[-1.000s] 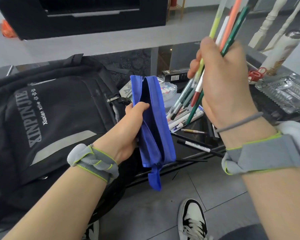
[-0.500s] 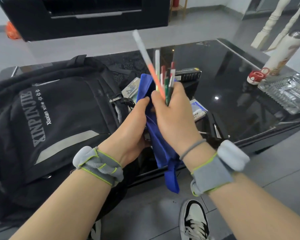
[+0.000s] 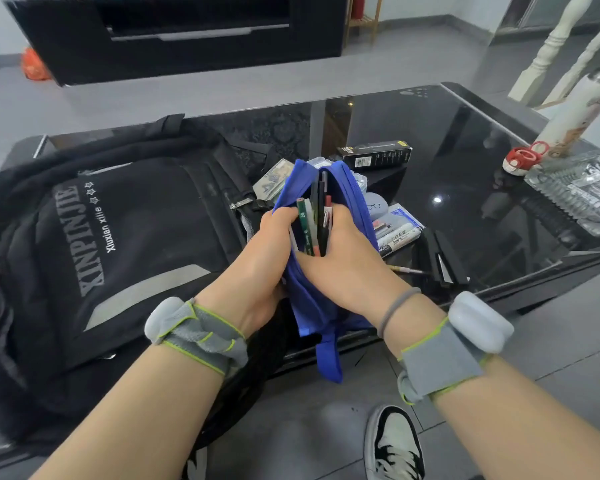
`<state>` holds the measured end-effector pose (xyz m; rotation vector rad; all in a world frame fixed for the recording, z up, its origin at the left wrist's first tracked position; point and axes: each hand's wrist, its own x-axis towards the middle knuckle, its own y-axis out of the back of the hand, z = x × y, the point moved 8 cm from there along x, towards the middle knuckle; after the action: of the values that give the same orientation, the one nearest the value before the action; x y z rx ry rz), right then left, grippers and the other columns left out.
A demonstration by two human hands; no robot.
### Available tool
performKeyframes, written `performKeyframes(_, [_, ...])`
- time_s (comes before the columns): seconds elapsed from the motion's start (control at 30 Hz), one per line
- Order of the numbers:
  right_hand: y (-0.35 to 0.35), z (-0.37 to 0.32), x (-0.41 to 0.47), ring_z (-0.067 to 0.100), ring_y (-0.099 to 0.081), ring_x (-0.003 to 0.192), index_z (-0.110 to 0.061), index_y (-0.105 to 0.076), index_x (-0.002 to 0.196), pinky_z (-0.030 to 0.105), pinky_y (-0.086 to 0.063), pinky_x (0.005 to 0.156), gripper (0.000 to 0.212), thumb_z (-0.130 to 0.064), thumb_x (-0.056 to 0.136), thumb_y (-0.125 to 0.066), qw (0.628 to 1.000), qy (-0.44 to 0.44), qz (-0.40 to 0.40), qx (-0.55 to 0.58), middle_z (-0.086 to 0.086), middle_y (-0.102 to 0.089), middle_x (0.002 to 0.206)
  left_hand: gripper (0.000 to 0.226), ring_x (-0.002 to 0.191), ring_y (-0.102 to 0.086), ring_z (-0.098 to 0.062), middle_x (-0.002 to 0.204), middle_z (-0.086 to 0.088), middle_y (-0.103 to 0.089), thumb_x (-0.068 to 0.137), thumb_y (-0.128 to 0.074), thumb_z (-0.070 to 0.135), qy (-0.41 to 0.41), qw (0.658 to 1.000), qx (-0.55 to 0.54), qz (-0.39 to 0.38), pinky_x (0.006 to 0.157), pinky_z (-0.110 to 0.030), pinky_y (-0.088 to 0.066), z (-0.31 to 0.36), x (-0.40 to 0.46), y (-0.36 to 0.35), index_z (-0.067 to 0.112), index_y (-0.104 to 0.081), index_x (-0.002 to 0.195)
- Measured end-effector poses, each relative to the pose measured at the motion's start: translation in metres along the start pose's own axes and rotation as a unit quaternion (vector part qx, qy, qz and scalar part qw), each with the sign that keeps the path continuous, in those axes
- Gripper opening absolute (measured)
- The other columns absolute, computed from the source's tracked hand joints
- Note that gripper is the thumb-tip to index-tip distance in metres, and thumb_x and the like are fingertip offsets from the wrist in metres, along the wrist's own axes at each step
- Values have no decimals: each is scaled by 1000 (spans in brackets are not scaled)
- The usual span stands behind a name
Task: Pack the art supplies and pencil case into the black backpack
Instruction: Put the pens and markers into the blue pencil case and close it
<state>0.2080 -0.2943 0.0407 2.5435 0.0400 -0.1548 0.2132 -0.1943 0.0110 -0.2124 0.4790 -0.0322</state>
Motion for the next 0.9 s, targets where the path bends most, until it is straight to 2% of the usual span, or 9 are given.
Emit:
performKeyframes(0.07, [2, -3, 0, 19, -56, 107, -20, -36, 134, 27, -39, 80, 55, -39, 90, -63, 999, 20, 25, -8, -5, -60, 116, 41, 103, -73, -24, 111, -2, -77, 97, -45, 39, 7, 1000, 10, -5, 99, -44, -54, -2, 0, 0, 21, -61, 130])
performKeyframes(0.17, [2, -4, 2, 29, -59, 103, -14, -40, 125, 35, -45, 81, 42, -40, 96, -56, 997, 33, 32, -58, 7, -64, 113, 37, 94, -74, -22, 102, -2, -78, 100, -43, 38, 23, 1000, 10, -4, 92, -39, -56, -5, 0, 1, 20, -67, 121])
performKeyframes(0.3, [-11, 5, 2, 37, -59, 96, -12, -37, 104, 34, -37, 70, 21, -28, 100, -49, 985, 27, -44, -164, 16, -63, 101, 41, 79, -70, -23, 103, -10, -76, 100, -46, 40, 50, 999, -8, -15, 87, -37, -54, -10, -3, -4, 16, -71, 121])
performKeyframes(0.4, [-16, 8, 3, 35, -55, 112, -4, -35, 130, 32, -35, 76, 42, -28, 99, -49, 981, 21, -60, -184, 19, -57, 121, 36, 84, -69, -23, 104, -11, -75, 102, -44, 35, 49, 998, -5, -36, 85, -34, -53, -12, -5, -9, 16, -72, 113])
performKeyframes(0.47, [-11, 4, 2, 32, -46, 126, -4, -14, 150, 35, -37, 92, 68, -33, 99, -48, 978, 24, -24, -206, 17, -44, 137, 33, 71, -71, -18, 88, -3, -76, 102, -43, 34, 44, 998, -6, -43, 76, -32, -53, -12, -4, -11, 19, -73, 103])
performKeyframes(0.53, [-5, -2, -2, 28, -44, 128, -8, -4, 155, 36, -38, 95, 74, -37, 100, -43, 967, 49, 24, -251, 11, -38, 141, 32, 64, -70, -14, 78, 0, -75, 102, -43, 35, 42, 998, -11, -40, 69, -31, -51, -14, -2, -10, 22, -72, 98])
performKeyframes(0.7, [0, -30, -10, 25, -54, 106, -17, -45, 131, 29, -39, 78, 32, -23, 100, -40, 924, 186, 80, -324, 4, -49, 121, 31, 70, -71, -15, 83, -2, -75, 102, -43, 35, 45, 997, -43, -34, 69, -31, -51, -11, -1, -8, 23, -70, 94])
performKeyframes(0.83, [29, -45, -11, 28, -63, 81, -14, -66, 101, 42, -50, 74, 21, -11, 88, -49, 945, 239, 157, -162, 4, -68, 89, 34, 76, -73, -23, 92, -9, -75, 100, -39, 32, 58, 997, -55, -3, 69, -33, -59, -7, 0, 0, 18, -70, 97])
performKeyframes(0.9, [53, -33, -6, 26, -62, 74, -13, -67, 95, 40, -49, 74, 19, -7, 85, -51, 953, 200, 196, -114, 3, -70, 82, 42, 95, -73, -33, 112, -17, -74, 100, -39, 36, 51, 996, -68, 8, 84, -45, -61, -2, 0, 4, 13, -70, 116])
